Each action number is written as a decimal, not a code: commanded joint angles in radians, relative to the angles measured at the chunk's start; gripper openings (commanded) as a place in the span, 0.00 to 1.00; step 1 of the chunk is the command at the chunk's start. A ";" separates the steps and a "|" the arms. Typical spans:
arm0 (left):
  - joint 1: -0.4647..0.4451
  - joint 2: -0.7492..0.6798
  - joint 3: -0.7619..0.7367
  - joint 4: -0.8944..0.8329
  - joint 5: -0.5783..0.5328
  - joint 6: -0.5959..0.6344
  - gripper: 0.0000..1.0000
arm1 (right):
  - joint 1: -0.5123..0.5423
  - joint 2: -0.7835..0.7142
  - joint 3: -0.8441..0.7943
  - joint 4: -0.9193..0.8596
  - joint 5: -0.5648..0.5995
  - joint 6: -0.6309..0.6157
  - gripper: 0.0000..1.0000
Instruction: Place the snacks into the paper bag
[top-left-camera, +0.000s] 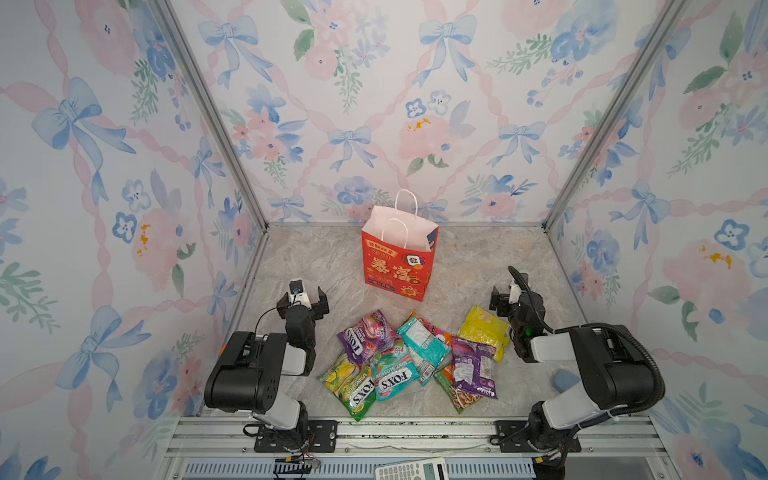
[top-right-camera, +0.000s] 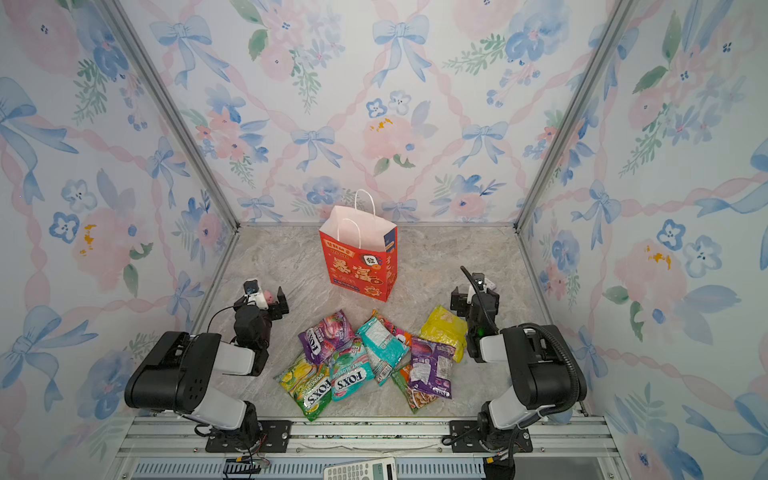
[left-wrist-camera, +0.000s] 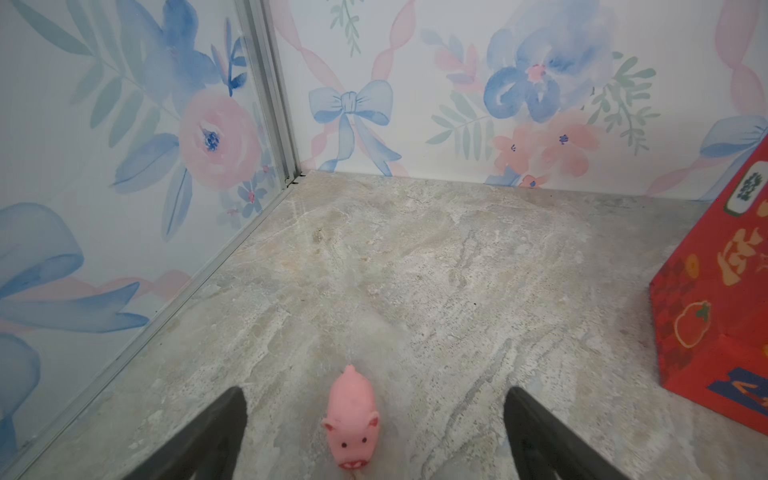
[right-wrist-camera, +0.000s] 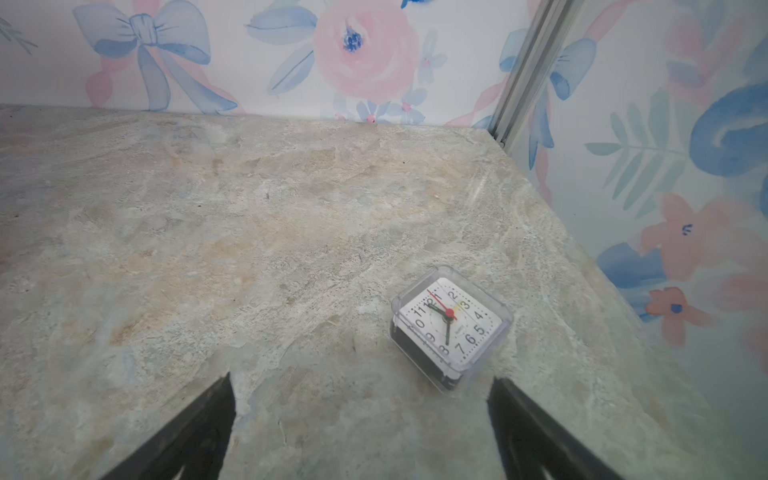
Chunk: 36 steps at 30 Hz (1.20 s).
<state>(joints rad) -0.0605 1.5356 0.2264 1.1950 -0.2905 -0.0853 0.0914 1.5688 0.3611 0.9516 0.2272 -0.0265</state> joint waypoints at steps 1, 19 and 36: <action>-0.004 0.010 0.009 -0.011 -0.012 0.016 0.98 | -0.006 -0.012 0.014 -0.001 -0.013 0.014 0.96; -0.002 0.012 0.010 -0.013 -0.010 0.015 0.98 | -0.033 -0.013 0.024 -0.024 -0.066 0.029 0.97; -0.006 -0.013 0.014 -0.023 0.004 0.028 0.89 | -0.033 -0.070 0.016 -0.054 -0.035 0.036 0.96</action>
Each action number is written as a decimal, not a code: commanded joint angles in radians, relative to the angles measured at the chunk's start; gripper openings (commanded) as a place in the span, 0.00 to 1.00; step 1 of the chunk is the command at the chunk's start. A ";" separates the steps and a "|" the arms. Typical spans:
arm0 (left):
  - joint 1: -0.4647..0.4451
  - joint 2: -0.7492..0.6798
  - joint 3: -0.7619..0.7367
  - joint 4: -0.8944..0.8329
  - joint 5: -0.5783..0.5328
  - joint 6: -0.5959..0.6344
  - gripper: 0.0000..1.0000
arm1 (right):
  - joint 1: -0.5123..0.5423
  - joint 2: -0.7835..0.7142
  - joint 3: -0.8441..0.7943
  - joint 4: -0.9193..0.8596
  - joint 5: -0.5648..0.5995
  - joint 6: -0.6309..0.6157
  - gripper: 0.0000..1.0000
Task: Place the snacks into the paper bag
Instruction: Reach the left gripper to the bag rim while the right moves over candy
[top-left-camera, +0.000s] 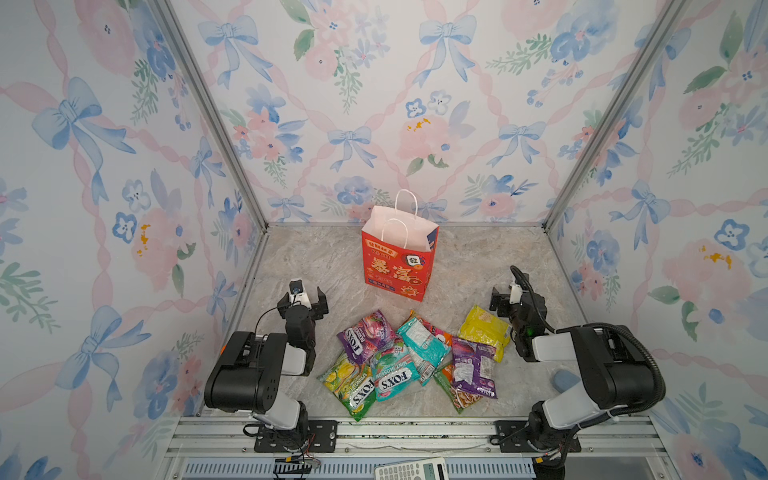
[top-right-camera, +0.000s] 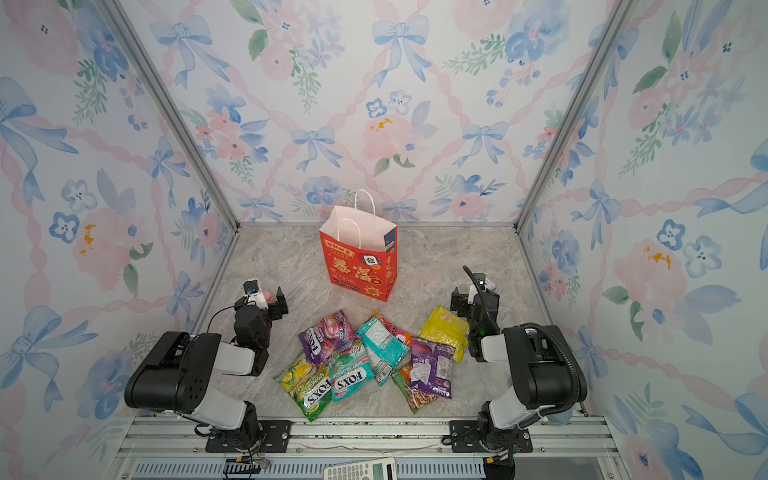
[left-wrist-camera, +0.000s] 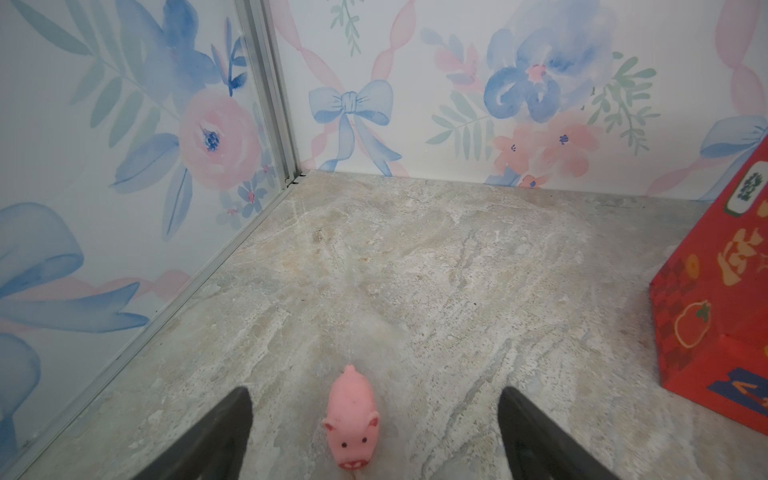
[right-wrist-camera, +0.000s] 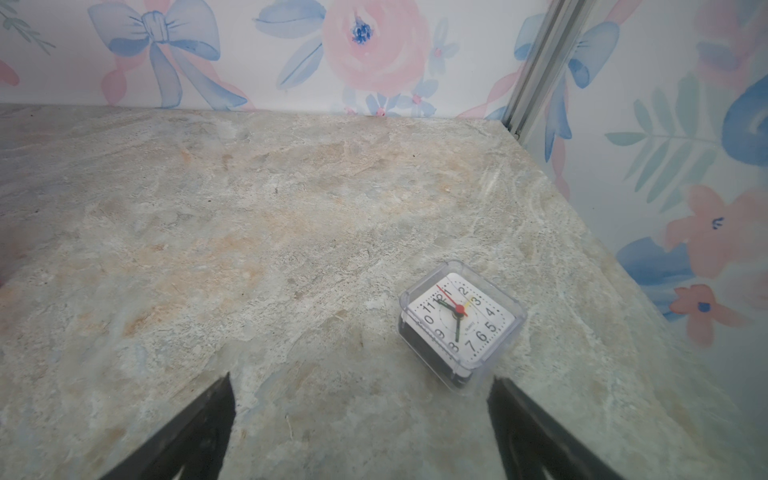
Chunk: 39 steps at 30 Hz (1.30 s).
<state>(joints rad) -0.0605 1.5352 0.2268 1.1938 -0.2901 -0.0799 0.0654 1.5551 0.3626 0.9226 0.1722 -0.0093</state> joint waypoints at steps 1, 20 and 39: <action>-0.014 -0.048 0.032 -0.074 0.009 0.039 0.88 | -0.003 -0.110 0.038 -0.109 0.050 0.023 0.96; -0.030 -0.592 0.391 -0.904 0.135 -0.316 0.81 | 0.194 -0.345 0.413 -1.014 -0.175 0.264 0.95; -0.030 -0.084 1.207 -1.435 0.559 -0.246 0.66 | 0.519 -0.199 0.456 -1.119 -0.353 0.336 0.86</action>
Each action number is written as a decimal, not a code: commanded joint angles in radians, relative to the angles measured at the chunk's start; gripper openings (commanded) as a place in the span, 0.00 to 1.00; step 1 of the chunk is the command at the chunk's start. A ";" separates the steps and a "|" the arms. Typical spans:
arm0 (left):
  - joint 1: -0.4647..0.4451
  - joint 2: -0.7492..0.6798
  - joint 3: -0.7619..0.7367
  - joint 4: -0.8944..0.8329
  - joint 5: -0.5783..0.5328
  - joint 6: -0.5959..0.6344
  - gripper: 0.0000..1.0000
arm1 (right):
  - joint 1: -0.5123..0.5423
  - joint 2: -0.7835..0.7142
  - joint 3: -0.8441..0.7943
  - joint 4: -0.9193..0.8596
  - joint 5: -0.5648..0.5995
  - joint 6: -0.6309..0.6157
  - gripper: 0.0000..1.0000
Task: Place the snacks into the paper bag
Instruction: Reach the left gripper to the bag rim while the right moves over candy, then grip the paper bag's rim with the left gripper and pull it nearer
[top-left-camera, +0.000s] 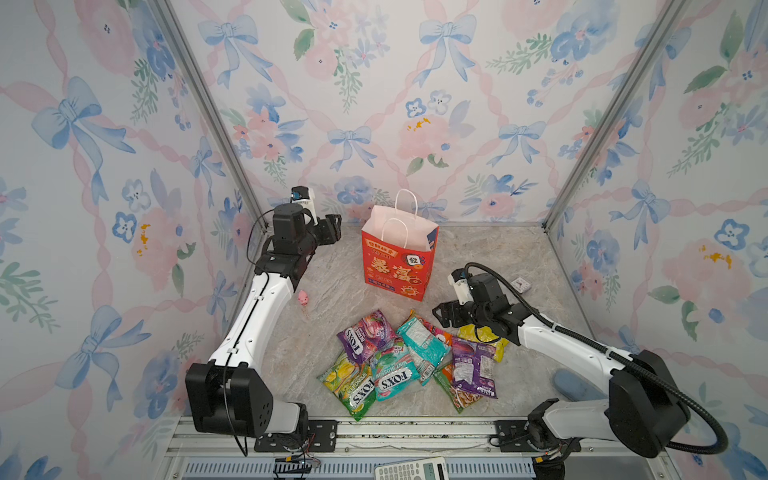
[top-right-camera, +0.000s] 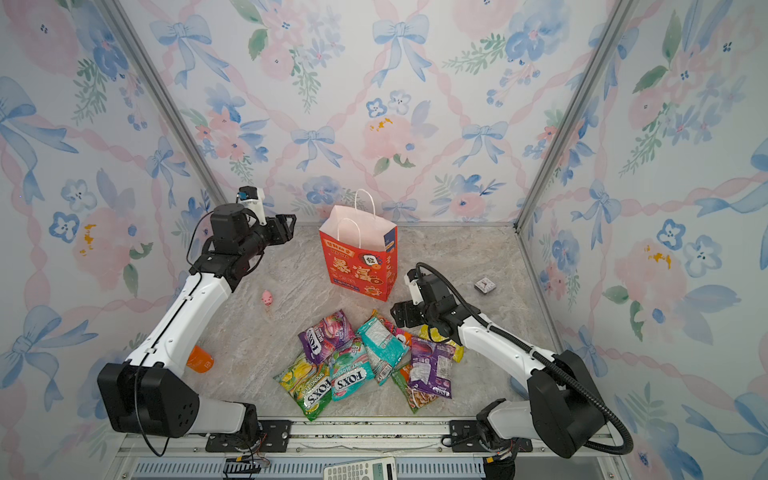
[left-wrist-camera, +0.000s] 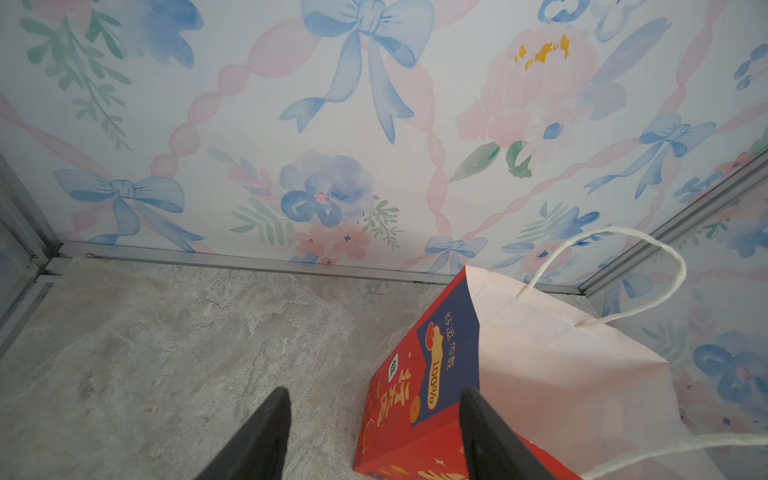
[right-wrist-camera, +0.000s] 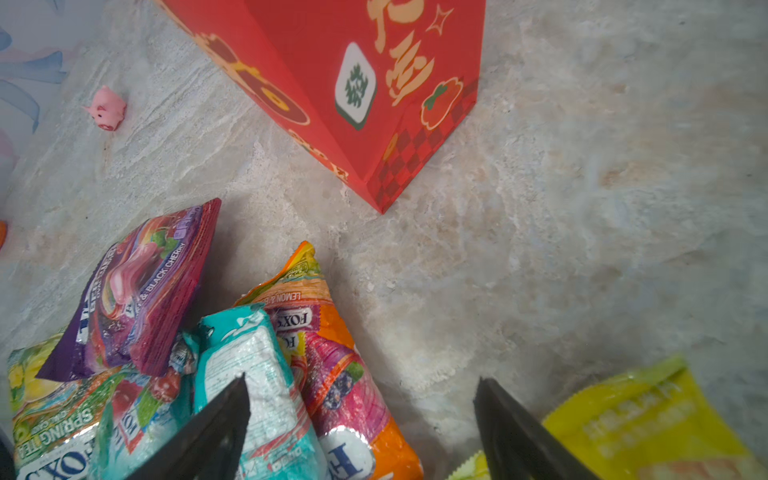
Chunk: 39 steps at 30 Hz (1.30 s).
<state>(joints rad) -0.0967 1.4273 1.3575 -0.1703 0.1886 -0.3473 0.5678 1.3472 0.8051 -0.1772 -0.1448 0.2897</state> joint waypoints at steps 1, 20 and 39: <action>0.005 0.050 0.107 -0.087 0.100 0.025 0.67 | 0.021 0.012 0.011 -0.020 -0.042 0.042 0.85; -0.106 0.414 0.543 -0.356 0.131 0.112 0.55 | 0.052 0.050 -0.017 0.014 -0.047 0.072 0.80; -0.191 0.505 0.630 -0.458 -0.051 0.194 0.44 | 0.056 0.076 -0.007 0.013 -0.035 0.040 0.75</action>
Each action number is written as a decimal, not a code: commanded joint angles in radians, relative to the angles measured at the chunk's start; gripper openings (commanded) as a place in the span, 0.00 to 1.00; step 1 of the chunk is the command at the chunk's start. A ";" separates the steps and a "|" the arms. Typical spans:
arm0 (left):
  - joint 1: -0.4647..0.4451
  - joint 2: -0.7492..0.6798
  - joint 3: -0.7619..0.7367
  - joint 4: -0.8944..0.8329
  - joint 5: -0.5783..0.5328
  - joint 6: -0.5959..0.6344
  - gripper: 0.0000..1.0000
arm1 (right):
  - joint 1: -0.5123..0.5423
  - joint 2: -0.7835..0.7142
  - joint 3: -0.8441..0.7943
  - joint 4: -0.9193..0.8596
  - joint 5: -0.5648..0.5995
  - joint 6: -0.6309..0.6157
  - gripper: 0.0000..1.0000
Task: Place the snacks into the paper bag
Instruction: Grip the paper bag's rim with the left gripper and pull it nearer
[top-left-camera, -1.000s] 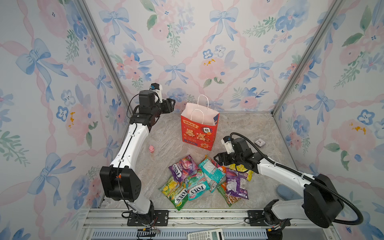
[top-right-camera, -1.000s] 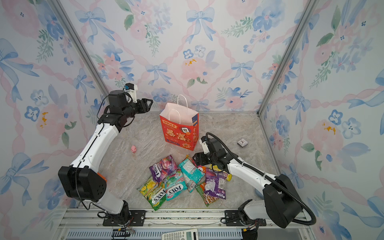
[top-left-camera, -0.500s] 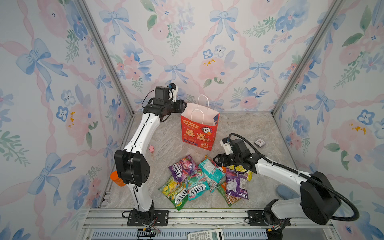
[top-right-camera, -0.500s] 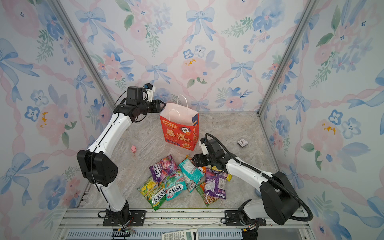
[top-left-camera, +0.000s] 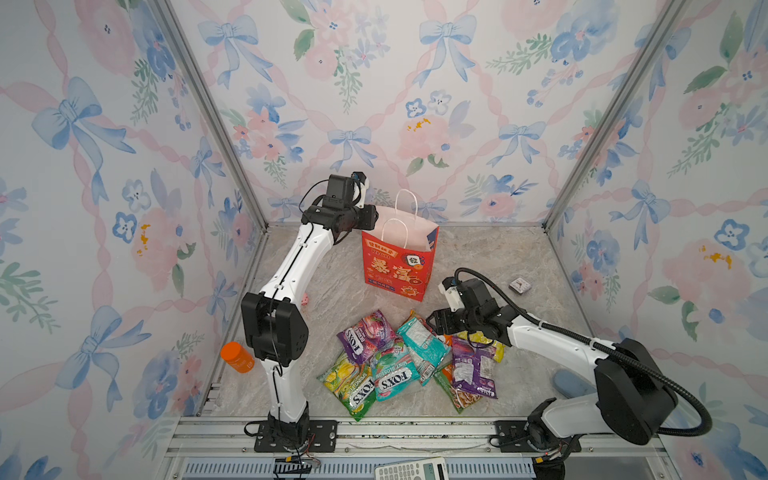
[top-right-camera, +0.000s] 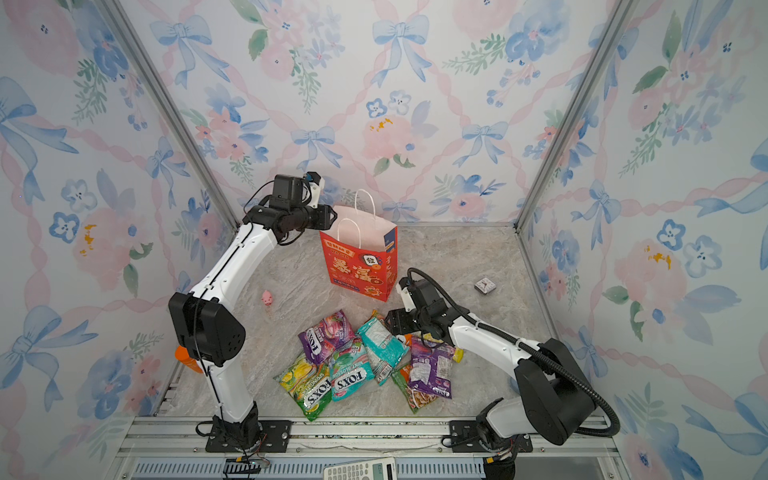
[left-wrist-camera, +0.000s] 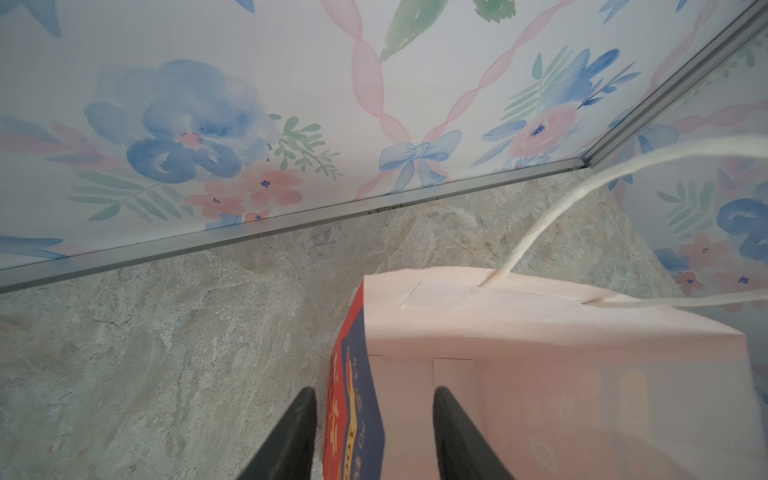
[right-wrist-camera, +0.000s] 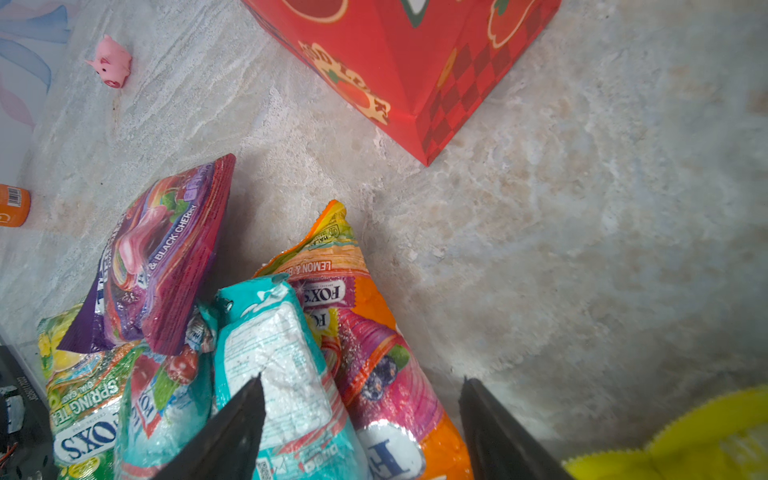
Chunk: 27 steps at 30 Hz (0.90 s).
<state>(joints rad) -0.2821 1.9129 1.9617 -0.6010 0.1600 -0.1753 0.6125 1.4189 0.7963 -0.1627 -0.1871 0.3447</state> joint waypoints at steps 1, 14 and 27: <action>-0.006 0.022 0.026 -0.032 -0.023 0.023 0.42 | 0.012 0.006 0.001 0.000 0.008 -0.016 0.74; -0.008 -0.009 0.008 -0.068 -0.087 -0.003 0.12 | 0.013 0.009 0.010 0.015 0.004 -0.023 0.72; -0.008 -0.234 -0.206 -0.066 -0.312 -0.146 0.00 | 0.011 0.065 0.041 0.061 -0.049 -0.024 0.71</action>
<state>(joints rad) -0.2832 1.7485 1.8072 -0.6559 -0.0845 -0.2668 0.6125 1.4609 0.8059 -0.1249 -0.2050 0.3294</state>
